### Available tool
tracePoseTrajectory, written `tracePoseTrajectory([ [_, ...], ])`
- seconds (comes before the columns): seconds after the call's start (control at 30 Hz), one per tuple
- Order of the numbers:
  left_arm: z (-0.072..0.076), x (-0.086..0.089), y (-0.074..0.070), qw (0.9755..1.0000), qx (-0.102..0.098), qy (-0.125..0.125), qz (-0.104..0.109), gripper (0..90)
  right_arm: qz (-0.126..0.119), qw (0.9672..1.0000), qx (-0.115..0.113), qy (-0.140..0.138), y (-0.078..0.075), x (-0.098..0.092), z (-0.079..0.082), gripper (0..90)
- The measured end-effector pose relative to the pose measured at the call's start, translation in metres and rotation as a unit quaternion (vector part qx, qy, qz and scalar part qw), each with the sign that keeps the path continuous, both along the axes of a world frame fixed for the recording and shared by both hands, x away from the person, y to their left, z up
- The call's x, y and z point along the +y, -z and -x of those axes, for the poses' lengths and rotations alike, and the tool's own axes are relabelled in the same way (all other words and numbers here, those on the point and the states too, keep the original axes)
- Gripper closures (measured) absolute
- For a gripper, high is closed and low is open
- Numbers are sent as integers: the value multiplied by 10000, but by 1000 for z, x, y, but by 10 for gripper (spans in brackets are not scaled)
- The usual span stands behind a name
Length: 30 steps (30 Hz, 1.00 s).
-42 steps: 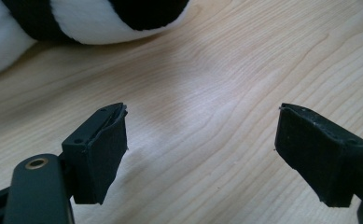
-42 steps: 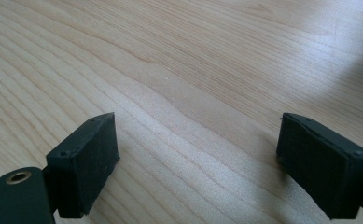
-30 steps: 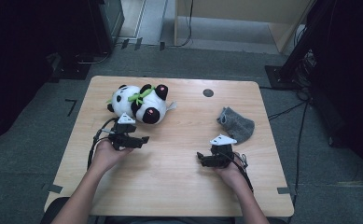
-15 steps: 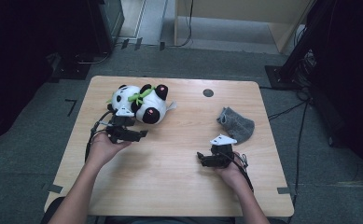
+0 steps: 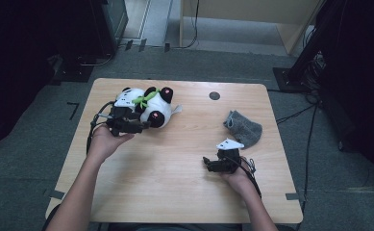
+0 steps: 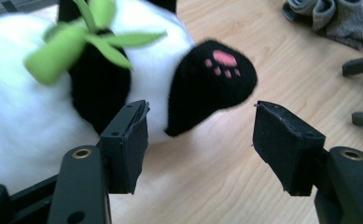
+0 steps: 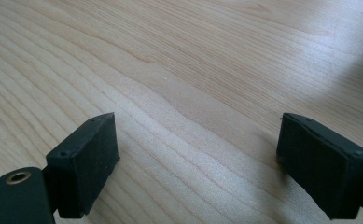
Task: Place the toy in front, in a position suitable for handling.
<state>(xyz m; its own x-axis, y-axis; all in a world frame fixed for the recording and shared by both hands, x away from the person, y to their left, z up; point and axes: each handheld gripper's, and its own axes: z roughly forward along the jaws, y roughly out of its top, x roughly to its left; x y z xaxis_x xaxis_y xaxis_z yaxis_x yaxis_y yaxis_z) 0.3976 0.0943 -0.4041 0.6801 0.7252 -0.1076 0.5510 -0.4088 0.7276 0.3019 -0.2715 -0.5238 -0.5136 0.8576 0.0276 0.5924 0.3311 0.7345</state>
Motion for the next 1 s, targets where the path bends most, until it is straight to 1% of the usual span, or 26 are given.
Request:
tracePoseTrajectory([
  [0.03,-2,-1,-2,10000,-22,-14,-7,365,-1,10000,1,0,0,0,0,125],
  [0.07,-5,-2,-4,10000,3,-18,-15,366,1,10000,-1,-1,0,0,0,125],
  [0.17,-13,-4,-6,10000,-4,-71,-55,370,-8,10000,1,4,0,0,0,125],
  [0.2,-15,-4,-7,9999,-42,-97,26,371,-8,10000,1,3,0,0,0,125],
  [0.23,-17,-5,-8,9999,-56,-87,59,390,-8,10000,1,0,0,0,0,125],
  [0.3,-21,-8,-10,9999,-69,-73,-45,391,-7,10000,2,0,0,0,0,125],
  [0.33,-24,-8,-12,10000,-63,-53,-43,391,-6,10000,-2,0,0,0,0,125],
  [0.4,-29,-8,-15,9999,-91,-106,30,393,-7,10000,0,0,0,0,0,125],
  [0.5,-37,-7,-20,9997,-186,-127,71,399,-6,10000,-1,0,0,0,0,125],
  [0.6,-45,-7,-24,9996,-227,-156,111,408,-5,10000,-2,0,0,0,0,125],
  [0.67,-50,-5,-26,9990,-324,-192,225,416,-4,10000,-3,-1,0,0,0,126],
  [0.7,-53,-4,-27,9990,-354,-199,203,429,-5,10000,-2,0,0,0,0,126],
  [0.77,-59,-2,-28,9988,-395,-285,78,431,-9,10000,-5,-8,0,0,0,126],
  [0.8,-62,0,-28,9986,-395,-324,94,433,-6,10000,-6,-5,0,0,1,126],
  [0.87,-69,5,-26,9982,-365,-388,259,439,-6,10000,-6,4,0,0,2,126],
  [0.9,-72,5,-24,9983,-326,-408,240,437,-6,10000,-2,6,0,0,2,126],
  [1.0,-80,3,-17,9989,-268,-384,72,426,-8,10000,-6,2,0,0,4,126],
])
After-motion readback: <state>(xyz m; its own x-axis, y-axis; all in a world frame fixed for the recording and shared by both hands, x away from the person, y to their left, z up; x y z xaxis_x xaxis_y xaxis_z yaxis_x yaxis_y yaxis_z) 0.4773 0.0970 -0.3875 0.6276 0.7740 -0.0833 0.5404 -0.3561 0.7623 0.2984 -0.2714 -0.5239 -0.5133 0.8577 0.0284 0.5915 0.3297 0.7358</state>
